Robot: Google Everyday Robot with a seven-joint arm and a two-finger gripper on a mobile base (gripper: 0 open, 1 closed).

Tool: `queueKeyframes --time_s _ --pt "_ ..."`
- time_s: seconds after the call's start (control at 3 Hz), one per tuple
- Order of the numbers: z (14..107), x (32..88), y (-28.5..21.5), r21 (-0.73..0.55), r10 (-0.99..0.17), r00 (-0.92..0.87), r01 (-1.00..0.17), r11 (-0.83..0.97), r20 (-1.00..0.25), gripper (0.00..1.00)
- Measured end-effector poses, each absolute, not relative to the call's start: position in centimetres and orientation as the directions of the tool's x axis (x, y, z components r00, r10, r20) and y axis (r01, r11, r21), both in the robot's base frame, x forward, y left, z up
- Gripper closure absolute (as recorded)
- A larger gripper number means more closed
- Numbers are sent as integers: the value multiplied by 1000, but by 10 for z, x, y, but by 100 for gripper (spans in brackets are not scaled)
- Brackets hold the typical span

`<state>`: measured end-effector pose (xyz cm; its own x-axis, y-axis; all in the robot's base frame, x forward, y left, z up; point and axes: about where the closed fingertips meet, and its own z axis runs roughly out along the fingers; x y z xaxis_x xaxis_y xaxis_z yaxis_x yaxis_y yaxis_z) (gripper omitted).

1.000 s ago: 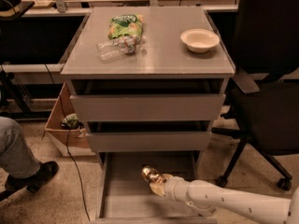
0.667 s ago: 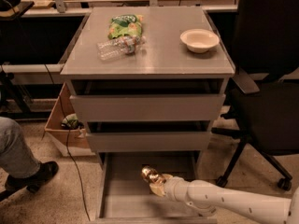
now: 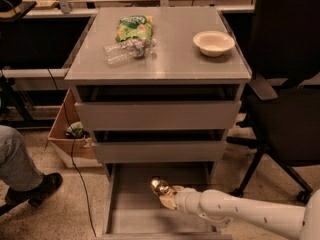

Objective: Pick orange can from bottom drawer and place on counter

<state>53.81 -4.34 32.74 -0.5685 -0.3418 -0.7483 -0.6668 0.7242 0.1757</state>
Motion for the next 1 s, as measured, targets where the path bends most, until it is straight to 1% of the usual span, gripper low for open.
queueKeyframes --time_s 0.33,0.67,1.0 --pt "349 535 -45 176 -369 -577 -678 713 -728 100" --pt "406 527 -40 149 -422 -553 -715 683 -718 100" --pt "444 525 -37 120 -450 -526 -736 667 -722 100"
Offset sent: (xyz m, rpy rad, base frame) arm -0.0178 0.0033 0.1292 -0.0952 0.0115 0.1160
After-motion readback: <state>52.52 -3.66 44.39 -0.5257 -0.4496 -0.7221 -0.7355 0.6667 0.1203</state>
